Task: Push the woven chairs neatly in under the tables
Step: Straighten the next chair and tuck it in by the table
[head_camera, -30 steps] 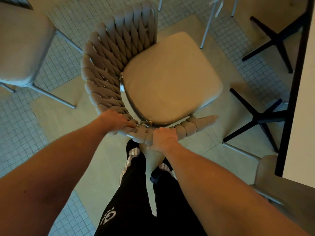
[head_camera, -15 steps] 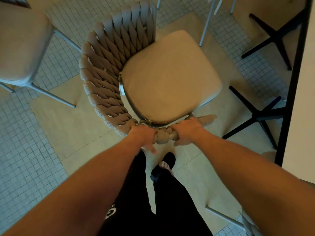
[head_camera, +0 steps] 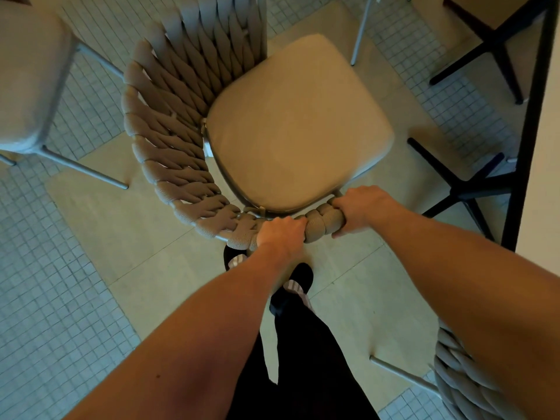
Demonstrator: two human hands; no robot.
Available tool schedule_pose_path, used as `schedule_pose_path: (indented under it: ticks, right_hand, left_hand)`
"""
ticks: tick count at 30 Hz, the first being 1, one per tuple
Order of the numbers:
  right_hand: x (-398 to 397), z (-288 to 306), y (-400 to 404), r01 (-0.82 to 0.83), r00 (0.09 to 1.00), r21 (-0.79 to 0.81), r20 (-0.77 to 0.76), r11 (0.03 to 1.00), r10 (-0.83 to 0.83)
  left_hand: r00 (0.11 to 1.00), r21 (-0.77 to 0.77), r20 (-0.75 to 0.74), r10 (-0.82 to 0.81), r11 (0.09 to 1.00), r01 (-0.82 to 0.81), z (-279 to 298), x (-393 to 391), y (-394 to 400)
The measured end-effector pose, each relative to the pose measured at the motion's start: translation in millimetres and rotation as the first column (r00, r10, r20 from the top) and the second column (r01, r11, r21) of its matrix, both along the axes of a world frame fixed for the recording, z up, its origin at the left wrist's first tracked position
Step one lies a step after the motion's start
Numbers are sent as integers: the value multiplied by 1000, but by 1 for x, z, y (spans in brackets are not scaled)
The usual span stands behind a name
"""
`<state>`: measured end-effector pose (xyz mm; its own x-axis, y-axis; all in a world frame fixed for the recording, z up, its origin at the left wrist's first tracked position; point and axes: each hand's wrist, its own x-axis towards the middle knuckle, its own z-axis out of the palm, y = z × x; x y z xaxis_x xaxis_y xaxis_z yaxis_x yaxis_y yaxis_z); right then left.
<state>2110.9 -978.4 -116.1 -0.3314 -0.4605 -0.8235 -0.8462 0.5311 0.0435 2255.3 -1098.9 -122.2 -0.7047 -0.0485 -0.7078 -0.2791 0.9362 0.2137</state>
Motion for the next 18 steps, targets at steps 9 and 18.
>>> schedule_pose_path:
  ticks: [9,18]
  right_hand:
    - [27,-1,-7,95,995,-28,25,995,-94]
    - [72,-11,-30,363,926,-13,119,932,-359]
  left_hand:
    - [992,-25,3,-126,992,126,3,12,-28]
    - [945,-78,35,-325,942,326,0,21,-80]
